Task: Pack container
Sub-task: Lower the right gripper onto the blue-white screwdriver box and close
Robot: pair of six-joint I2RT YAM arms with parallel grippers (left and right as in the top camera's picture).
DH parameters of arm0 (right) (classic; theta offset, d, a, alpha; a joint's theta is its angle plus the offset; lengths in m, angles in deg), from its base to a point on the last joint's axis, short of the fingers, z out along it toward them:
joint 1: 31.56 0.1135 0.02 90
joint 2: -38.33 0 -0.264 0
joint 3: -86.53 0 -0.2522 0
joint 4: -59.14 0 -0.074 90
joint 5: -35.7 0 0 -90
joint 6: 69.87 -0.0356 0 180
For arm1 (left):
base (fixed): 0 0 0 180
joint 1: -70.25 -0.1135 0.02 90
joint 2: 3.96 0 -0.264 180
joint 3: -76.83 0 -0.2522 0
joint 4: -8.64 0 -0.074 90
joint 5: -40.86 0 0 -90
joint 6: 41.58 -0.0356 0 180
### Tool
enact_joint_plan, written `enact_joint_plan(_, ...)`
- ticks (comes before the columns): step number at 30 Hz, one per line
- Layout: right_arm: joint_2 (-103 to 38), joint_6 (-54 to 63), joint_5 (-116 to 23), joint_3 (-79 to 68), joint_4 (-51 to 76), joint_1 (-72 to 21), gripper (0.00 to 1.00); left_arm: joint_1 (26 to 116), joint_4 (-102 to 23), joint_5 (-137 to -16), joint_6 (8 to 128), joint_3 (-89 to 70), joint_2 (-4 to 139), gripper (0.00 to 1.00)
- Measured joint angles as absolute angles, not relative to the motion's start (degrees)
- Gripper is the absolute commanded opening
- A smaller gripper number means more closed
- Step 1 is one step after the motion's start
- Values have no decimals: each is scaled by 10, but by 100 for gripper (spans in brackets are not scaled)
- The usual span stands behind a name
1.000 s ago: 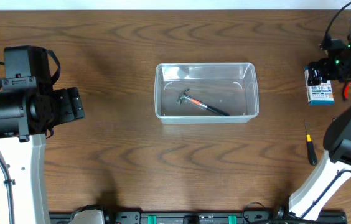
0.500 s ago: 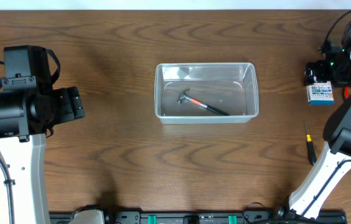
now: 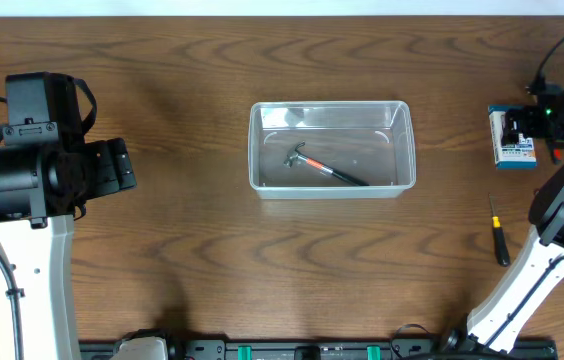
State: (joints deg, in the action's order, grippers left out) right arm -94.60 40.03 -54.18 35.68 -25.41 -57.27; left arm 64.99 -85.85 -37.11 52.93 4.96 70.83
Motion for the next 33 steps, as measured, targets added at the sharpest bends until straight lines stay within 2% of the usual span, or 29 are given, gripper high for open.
enact_joint_plan(15,-946,413,-578,357,-213,-557,99,650,-859,-371,529,50,708,98)
enact_joint_plan(33,-946,426,-556,357,-202,-554,99,650,-859,-371,529,50,708,98)
